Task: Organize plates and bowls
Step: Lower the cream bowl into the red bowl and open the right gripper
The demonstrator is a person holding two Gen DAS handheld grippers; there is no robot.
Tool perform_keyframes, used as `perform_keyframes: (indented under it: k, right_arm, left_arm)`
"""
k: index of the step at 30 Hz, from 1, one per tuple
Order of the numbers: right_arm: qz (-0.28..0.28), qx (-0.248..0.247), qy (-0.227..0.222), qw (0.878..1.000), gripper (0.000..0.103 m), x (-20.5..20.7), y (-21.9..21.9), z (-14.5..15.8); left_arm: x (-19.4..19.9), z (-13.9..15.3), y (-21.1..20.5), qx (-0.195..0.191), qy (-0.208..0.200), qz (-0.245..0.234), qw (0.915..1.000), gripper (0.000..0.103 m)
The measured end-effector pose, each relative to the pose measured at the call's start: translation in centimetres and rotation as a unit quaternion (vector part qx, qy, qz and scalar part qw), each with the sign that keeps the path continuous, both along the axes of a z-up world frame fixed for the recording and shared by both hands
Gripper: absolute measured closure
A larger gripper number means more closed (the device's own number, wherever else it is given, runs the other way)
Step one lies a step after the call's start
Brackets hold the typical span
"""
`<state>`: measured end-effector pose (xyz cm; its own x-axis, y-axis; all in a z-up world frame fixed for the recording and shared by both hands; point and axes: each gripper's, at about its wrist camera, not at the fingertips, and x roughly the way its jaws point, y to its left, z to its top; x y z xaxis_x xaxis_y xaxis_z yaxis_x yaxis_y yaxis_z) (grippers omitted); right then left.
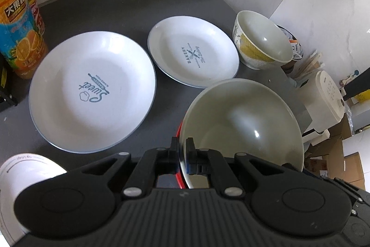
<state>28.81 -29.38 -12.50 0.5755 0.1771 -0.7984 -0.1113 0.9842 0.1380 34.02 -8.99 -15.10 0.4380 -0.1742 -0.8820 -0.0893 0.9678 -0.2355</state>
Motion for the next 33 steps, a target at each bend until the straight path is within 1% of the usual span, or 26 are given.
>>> perform_keyframes:
  k: [7,11,14,16,17,18,19,20,22,23,24,25,27,30,33]
  right_arm:
    - [-0.002,-0.006,0.01,1.0,0.089,0.1,0.2,-0.8]
    - [-0.004,-0.014,0.006,1.0,0.09,0.4,0.0,-0.4]
    - [0.0,-0.022,0.014,1.0,0.09,0.9,0.1,-0.4]
    - [0.0,-0.024,0.023,0.999,0.086,1.2,0.2,-0.2]
    - [-0.005,-0.015,0.029,0.999,0.078,1.4,0.1,-0.1]
    - [-0.011,-0.002,0.028,1.0,0.071,1.4,-0.1,0.1]
    - [-0.017,0.002,0.021,1.0,0.058,1.3,-0.3,0.4]
    - [-0.019,0.002,0.011,1.0,0.057,1.0,-0.3,0.9]
    - [-0.023,-0.001,0.0,1.0,0.057,0.7,-0.3,1.5]
    - [-0.026,0.001,-0.004,1.0,0.057,0.6,-0.4,1.8]
    - [-0.03,0.004,-0.007,1.0,0.057,0.5,-0.5,2.1]
    - [-0.034,0.003,-0.012,0.999,0.058,0.4,-0.5,2.3]
    - [-0.05,0.001,-0.019,0.999,0.058,0.2,-0.7,2.7]
    - [-0.074,0.013,-0.026,0.997,0.058,-0.2,-1.1,3.4]
    - [-0.093,0.008,-0.036,0.995,0.058,-0.4,-1.1,3.9]
  left_arm:
    - [0.1,-0.1,-0.1,0.011,-0.006,-0.01,0.9999,0.099]
    - [0.3,-0.1,0.0,0.014,-0.002,-0.016,0.9998,0.099]
    - [0.7,0.0,0.0,0.018,0.006,-0.019,0.9996,0.099]
    - [0.9,0.6,0.0,0.019,-0.001,-0.019,0.9996,0.096]
    - [1.0,1.0,0.1,0.018,-0.007,-0.021,0.9996,0.095]
    - [1.2,1.3,0.1,0.018,-0.011,-0.023,0.9995,0.093]
    - [1.4,1.7,0.1,0.019,-0.014,-0.024,0.9994,0.089]
    - [1.6,2.0,0.1,0.021,-0.016,-0.025,0.9993,0.087]
    - [2.0,2.7,0.3,0.02,-0.024,-0.026,0.9992,0.074]
    - [2.1,3.0,0.3,0.02,-0.029,-0.027,0.999,0.07]
    - [2.2,3.3,0.3,0.021,-0.035,-0.029,0.9987,0.063]
    - [2.4,3.7,0.3,0.023,-0.042,-0.033,0.9983,0.058]
    - [2.8,4.2,0.4,0.024,-0.054,-0.039,0.9975,0.054]
    - [3.4,4.8,0.4,0.025,-0.062,-0.05,0.9965,0.048]
    - [3.8,5.2,0.5,0.018,-0.071,-0.062,0.9954,0.046]
